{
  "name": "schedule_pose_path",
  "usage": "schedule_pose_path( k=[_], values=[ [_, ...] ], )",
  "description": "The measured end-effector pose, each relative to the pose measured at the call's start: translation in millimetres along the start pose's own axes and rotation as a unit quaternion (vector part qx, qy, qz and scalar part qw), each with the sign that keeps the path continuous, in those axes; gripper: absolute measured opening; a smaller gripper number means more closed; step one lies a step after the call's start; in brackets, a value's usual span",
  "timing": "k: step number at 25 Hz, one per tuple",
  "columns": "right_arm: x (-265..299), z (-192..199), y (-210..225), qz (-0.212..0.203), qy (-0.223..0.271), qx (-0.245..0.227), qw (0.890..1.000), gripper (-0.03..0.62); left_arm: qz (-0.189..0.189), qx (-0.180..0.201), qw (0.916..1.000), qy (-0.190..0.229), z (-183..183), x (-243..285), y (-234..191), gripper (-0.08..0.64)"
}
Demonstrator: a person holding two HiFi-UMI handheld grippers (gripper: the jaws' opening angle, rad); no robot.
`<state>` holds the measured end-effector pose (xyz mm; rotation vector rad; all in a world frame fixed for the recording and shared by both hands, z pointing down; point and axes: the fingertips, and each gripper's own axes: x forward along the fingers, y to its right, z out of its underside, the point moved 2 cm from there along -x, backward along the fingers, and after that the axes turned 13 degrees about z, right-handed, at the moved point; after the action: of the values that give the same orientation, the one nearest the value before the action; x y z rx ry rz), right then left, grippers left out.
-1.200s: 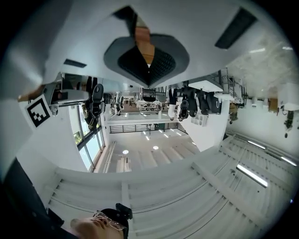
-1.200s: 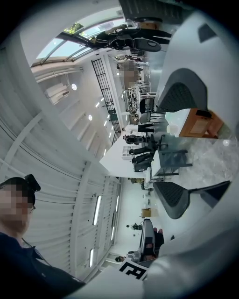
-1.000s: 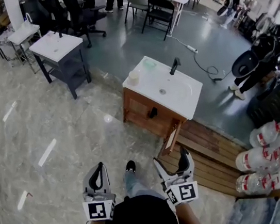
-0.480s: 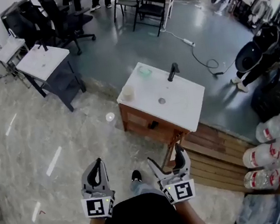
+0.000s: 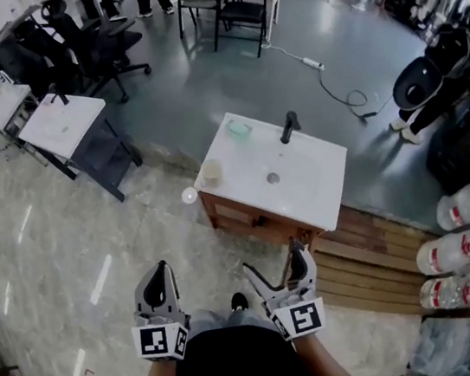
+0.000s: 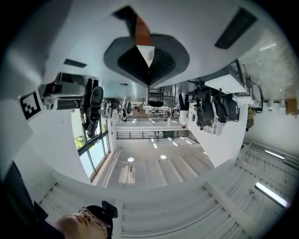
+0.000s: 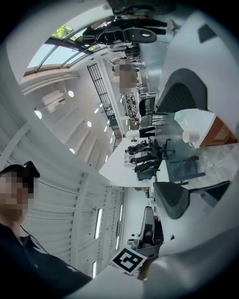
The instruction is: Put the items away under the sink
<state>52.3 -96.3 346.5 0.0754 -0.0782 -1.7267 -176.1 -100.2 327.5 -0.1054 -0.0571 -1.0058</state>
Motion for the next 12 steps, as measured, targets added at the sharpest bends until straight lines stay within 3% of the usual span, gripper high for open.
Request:
schedule_pose_path(
  k=[6,12],
  values=[
    [27,12,-11,0.019,0.0,0.004,1.0,0.454,0.033,-0.005,0.9993,-0.017,15,30,-25,0.006],
    [69,73,-35,0.037,-0.029,0.0,0.999,0.453,0.072,-0.015,0.997,-0.026,61,61,-61,0.006]
  ],
)
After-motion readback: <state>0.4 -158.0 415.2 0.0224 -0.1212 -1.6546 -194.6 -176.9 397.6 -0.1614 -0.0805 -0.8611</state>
